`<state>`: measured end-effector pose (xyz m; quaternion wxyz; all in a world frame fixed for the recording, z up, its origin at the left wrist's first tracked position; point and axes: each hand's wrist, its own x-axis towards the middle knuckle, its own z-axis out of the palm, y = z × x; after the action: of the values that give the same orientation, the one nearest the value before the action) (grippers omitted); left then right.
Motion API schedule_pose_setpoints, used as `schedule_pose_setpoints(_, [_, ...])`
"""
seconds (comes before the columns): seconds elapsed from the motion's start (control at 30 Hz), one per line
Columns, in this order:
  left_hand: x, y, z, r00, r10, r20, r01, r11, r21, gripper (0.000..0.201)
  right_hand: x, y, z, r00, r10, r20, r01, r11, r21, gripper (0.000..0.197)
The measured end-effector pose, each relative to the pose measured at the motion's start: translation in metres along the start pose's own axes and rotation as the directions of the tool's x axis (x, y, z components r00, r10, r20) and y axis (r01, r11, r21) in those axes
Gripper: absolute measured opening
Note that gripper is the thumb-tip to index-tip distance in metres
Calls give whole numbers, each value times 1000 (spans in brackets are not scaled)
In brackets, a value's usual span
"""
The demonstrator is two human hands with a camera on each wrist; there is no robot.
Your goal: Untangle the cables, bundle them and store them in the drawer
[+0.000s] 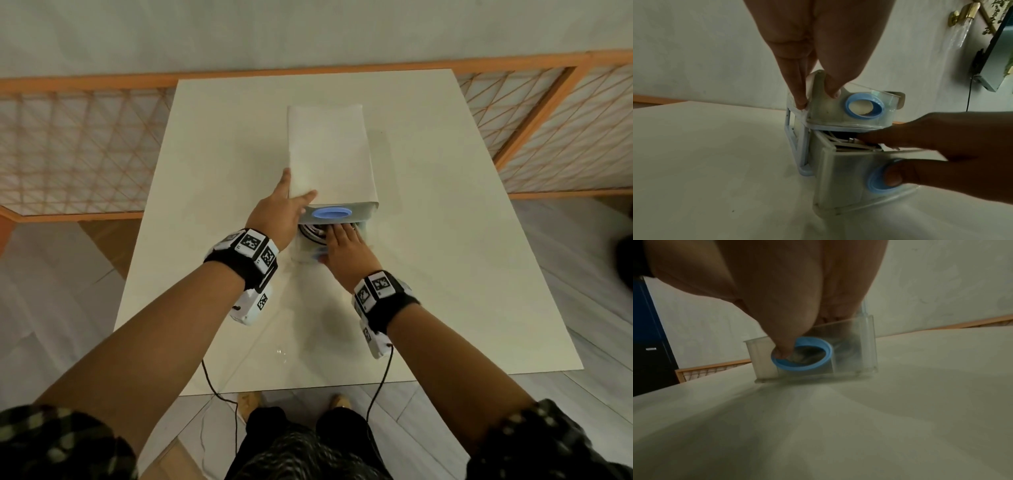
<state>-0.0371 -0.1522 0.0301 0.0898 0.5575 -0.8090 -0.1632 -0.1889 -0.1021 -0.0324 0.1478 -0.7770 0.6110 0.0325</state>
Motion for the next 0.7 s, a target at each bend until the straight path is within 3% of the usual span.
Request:
schedule_pose_setpoints(0.1, [0,-1,2,1000,-8,-17,8,1000,2,45,-35,-2,7,975,-64,-214,83,993,79,50])
schedule_pose_setpoints(0.17, [0,-2,5,1000,-13,-22,13,1000,-2,44,-63,-5,18,954,-75,-290,130,976,176,35])
schedule_pose_setpoints(0.23, [2,-4,7,1000,-7,-27,7,1000,-10,43,-78,-12,21,973,-38,-230,103,955,277,31])
schedule_pose_setpoints(0.3, [3,-5,8,1000,-3,-23,3,1000,-20,42,-72,-11,18,993,-5,-114,45,938,344,41])
schedule_pose_setpoints(0.4, [4,-5,5,1000,-2,-8,2,1000,1,44,-47,-8,1,988,31,-151,34,913,407,46])
schedule_pose_setpoints(0.57, [4,-5,1,1000,16,22,-15,1000,-13,44,-11,-3,-5,991,131,-14,-117,926,359,45])
schedule_pose_setpoints(0.7, [4,-2,-1,1000,-12,20,12,1000,-6,45,-7,-3,-6,995,98,1,-93,939,330,51])
